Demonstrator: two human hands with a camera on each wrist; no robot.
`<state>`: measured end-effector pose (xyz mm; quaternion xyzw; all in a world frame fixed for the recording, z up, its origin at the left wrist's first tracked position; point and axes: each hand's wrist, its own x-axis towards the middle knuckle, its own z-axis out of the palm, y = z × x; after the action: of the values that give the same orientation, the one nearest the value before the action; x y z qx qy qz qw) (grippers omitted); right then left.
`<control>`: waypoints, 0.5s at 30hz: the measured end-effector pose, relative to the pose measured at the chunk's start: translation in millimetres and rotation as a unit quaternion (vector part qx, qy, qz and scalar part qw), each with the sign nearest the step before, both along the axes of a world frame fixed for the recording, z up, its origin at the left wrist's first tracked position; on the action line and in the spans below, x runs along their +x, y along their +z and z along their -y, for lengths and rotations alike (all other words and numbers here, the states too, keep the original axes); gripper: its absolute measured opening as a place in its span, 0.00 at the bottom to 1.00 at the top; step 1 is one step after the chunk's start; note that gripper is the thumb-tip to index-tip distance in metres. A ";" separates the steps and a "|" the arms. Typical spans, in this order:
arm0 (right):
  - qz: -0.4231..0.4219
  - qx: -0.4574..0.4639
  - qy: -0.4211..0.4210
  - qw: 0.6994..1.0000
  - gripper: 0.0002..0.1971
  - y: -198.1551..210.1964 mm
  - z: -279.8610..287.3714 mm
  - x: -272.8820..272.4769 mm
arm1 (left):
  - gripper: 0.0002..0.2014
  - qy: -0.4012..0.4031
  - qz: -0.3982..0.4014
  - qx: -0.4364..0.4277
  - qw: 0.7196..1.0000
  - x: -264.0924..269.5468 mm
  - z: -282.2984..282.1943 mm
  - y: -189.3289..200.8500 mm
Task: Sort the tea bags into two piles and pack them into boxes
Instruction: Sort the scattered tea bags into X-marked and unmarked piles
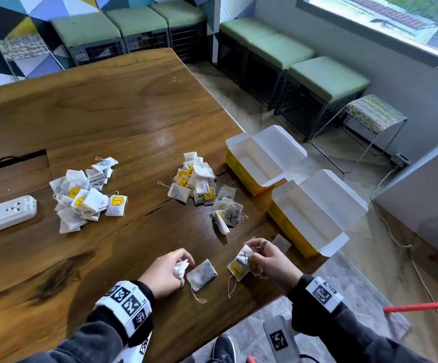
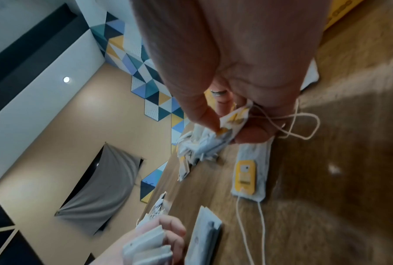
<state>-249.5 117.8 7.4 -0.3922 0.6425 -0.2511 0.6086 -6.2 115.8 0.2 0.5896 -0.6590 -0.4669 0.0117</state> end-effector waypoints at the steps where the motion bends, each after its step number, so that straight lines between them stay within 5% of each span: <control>1: -0.006 -0.003 0.023 1.000 0.08 -0.2 -0.9 3.7 | 0.18 0.021 0.002 0.005 1.000 2.8 0.0 -1.1; 4: -0.015 -0.026 0.079 0.996 0.09 0.3 -2.1 16.6 | 0.10 0.066 0.030 -0.013 0.997 0.5 -1.1 -1.0; 8: -0.069 -0.087 0.124 0.986 0.09 -6.3 1.2 34.3 | 0.25 0.024 0.150 -0.059 0.987 -18.1 -5.0 -0.2; 15: -0.140 -0.129 0.041 0.981 0.05 -0.1 13.7 12.8 | 0.15 -0.048 0.155 -0.070 0.984 -37.0 5.1 -6.6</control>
<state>-236.7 104.0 7.3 -0.5247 0.6671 -0.2496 0.4663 -43.3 110.7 -6.4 0.6204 -0.7111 -0.3229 -0.0715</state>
